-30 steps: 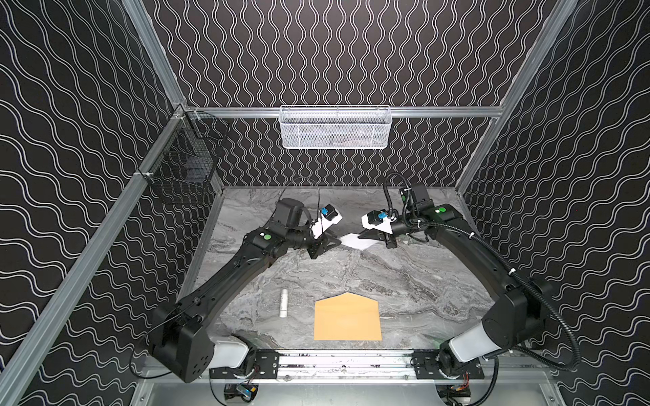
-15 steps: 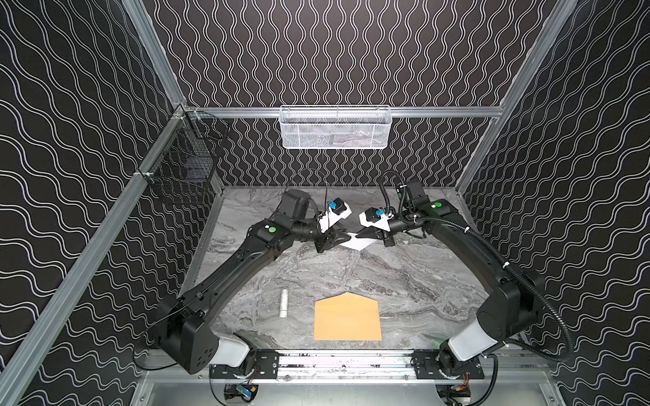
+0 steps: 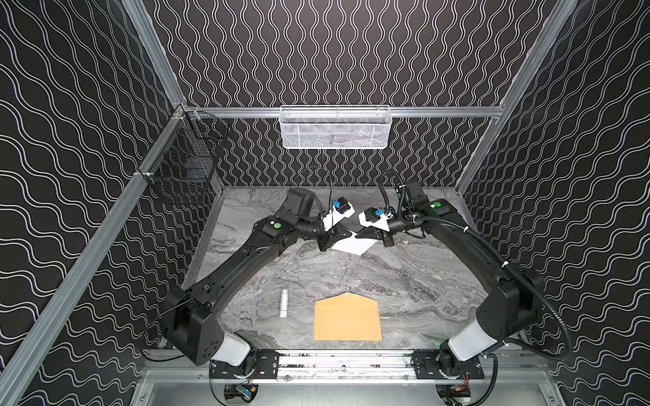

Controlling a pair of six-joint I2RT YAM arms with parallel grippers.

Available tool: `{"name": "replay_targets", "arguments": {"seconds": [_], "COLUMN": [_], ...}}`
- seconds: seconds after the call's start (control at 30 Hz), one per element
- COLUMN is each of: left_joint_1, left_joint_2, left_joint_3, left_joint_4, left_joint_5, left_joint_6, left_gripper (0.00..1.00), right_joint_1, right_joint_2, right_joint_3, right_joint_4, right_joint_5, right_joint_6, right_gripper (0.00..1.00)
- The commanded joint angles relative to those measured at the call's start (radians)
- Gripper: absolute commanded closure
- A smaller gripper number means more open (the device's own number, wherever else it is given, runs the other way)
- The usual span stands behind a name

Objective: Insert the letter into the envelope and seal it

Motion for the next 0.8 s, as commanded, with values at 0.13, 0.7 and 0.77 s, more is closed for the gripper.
{"name": "replay_targets", "arguments": {"seconds": [0.13, 0.7, 0.77], "left_joint_1": [0.001, 0.042, 0.047], "left_joint_2": [-0.016, -0.104, -0.111], "left_joint_3": [-0.018, -0.115, -0.121], "left_joint_4": [0.026, 0.117, 0.119], "left_joint_5": [-0.006, -0.050, -0.054], "left_joint_6": [0.010, -0.047, -0.049], "left_gripper": [1.00, 1.00, 1.00], "right_joint_1": [0.002, -0.032, -0.037], "right_joint_2": [-0.002, -0.042, -0.043], "right_joint_3": [0.001, -0.066, -0.075], "right_joint_4": [-0.023, 0.005, 0.008], "right_joint_5": [-0.021, 0.001, 0.003], "right_joint_6": [-0.006, 0.012, 0.014], "right_gripper": [1.00, 0.89, 0.90]}}
